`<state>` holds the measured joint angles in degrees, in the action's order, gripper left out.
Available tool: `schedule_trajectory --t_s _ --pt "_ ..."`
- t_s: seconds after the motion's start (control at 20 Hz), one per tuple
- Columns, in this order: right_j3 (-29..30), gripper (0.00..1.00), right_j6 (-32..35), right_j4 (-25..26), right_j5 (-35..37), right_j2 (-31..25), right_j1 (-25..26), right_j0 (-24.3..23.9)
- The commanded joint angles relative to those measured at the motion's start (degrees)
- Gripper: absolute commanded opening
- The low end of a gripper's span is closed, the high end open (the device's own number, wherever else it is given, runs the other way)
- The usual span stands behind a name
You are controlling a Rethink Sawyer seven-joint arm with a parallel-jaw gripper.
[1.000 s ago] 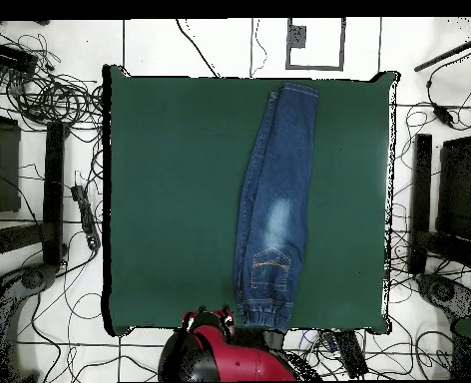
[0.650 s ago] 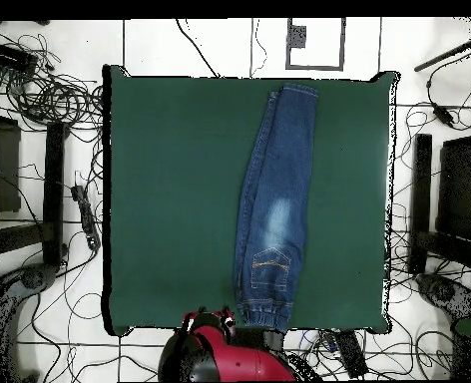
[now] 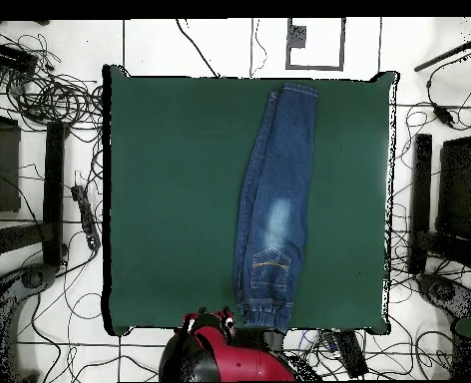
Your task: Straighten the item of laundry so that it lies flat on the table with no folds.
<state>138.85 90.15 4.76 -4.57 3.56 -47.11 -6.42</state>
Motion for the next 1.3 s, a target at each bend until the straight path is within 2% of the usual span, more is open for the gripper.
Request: schedule_trajectory --t_s 0.05,0.65,0.95,1.3 --pt "1.22 1.00 12.18 0.22 -1.36 -4.41 -0.37 -0.51" --pt "1.50 1.00 11.72 -0.66 2.86 -6.98 -5.06 -3.28" --pt "0.29 1.00 10.09 -1.42 7.32 -7.89 -7.68 -4.57" --pt "-1.79 1.00 7.82 -0.45 8.96 -9.84 -7.13 -7.69"
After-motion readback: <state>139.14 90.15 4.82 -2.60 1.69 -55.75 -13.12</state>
